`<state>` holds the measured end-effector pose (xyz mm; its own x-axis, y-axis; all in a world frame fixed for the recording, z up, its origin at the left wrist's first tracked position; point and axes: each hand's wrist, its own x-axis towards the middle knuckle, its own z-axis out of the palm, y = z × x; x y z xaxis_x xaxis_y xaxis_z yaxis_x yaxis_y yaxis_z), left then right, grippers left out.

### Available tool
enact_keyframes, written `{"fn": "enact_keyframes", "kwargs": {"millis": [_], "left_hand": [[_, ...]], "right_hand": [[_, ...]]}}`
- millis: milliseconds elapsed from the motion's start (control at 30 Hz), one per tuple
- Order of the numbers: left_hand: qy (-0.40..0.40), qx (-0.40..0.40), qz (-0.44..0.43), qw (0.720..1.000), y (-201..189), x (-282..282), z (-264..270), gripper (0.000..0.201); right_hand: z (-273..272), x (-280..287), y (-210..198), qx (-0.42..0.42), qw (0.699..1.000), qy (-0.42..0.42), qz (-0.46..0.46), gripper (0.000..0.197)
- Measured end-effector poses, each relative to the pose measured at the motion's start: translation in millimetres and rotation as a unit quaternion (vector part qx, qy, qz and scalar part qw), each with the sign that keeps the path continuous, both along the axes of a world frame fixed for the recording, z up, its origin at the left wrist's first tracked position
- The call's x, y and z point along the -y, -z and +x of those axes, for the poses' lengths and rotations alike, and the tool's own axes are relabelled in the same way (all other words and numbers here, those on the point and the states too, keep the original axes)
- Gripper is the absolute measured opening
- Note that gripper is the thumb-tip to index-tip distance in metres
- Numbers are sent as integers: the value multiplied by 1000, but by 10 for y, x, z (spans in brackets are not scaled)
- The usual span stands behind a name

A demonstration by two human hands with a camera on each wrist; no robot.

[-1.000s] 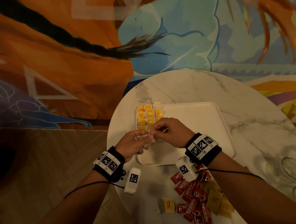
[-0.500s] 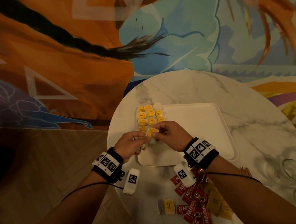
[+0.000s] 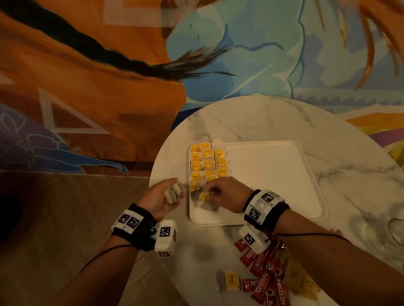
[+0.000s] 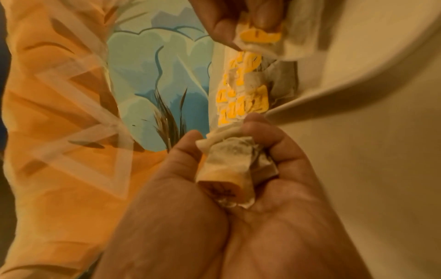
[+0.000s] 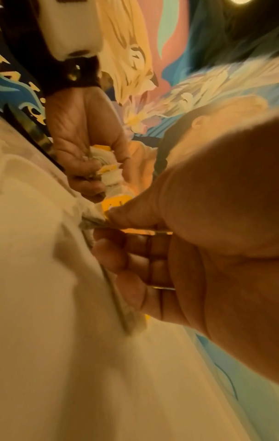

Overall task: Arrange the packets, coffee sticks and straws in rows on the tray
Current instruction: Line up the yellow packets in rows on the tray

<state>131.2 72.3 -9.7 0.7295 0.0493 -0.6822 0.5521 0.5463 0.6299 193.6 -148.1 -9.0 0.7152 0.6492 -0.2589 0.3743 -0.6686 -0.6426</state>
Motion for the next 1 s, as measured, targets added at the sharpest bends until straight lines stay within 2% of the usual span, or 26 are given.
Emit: {"fn": "enact_keyframes", "kwargs": {"millis": [100,200,500,633,800,1000], "left_hand": [[-7,-6,-16,1000,20,20,-18,12],[-11,-5,-34,999,43,42,-34,10],[-1,27,-60,998,72,76,-54,36],[22,50,-54,997,29,101,-57,44],[57,79,-55,994,-3,134,-76,61],[126,121,-51,983,-63,188,-93,51]], "right_hand": [[-42,-99,47,-4,1000,-20,-22,21],[-48,-182,56,26,998,-21,-47,19],[-28,-244,86,82,993,21,-79,18],[-32,-211,48,48,997,62,-28,18],[-48,-151,-66,-25,992,82,93,18],[-85,-107,-135,-28,983,129,131,32]]}}
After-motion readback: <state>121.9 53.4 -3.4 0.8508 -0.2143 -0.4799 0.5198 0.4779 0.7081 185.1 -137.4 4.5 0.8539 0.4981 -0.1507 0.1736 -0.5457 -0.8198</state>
